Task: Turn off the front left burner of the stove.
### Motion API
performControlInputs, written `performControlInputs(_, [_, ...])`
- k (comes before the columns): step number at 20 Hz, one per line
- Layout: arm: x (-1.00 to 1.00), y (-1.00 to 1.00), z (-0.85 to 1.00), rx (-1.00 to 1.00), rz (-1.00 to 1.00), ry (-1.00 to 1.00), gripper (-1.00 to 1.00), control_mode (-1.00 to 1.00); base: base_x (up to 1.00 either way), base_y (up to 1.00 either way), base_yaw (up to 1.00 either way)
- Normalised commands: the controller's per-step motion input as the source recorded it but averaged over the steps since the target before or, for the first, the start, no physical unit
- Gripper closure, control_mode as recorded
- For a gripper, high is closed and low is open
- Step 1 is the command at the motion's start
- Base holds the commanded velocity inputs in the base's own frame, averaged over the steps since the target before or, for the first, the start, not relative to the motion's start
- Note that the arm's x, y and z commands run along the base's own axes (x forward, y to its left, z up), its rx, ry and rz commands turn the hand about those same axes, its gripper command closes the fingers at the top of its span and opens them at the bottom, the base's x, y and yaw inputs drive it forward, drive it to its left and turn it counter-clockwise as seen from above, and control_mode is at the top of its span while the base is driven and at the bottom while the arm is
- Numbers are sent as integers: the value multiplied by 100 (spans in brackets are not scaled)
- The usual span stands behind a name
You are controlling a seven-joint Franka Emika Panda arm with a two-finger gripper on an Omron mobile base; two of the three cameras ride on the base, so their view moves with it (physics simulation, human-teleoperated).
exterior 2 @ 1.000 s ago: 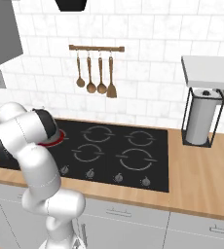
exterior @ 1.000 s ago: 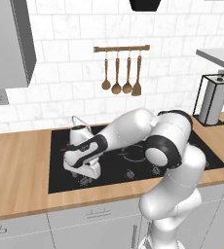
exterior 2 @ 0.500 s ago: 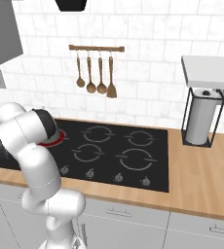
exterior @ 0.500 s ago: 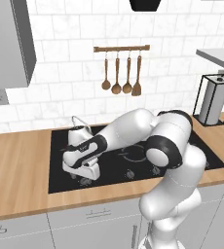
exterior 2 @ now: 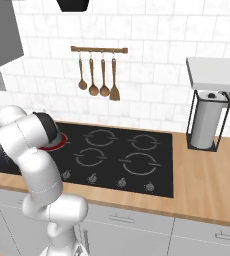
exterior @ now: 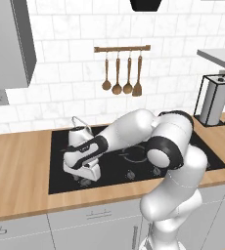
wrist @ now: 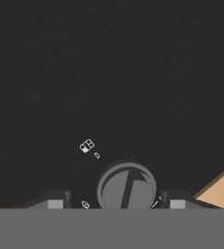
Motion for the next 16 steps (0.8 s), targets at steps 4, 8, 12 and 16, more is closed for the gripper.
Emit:
performControlInputs(4, [0, 0, 0, 0, 0, 0, 100, -100, 0, 0, 0])
performControlInputs(8, [0, -1, 0, 0, 0, 0, 100, -100, 0, 0, 0])
performControlInputs(12, [0, -3, -2, 2, -11, 2, 100, -100, 0, 0, 0])
performControlInputs(16, [-8, -4, -8, 4, -24, 6, 100, -100, 0, 0, 0])
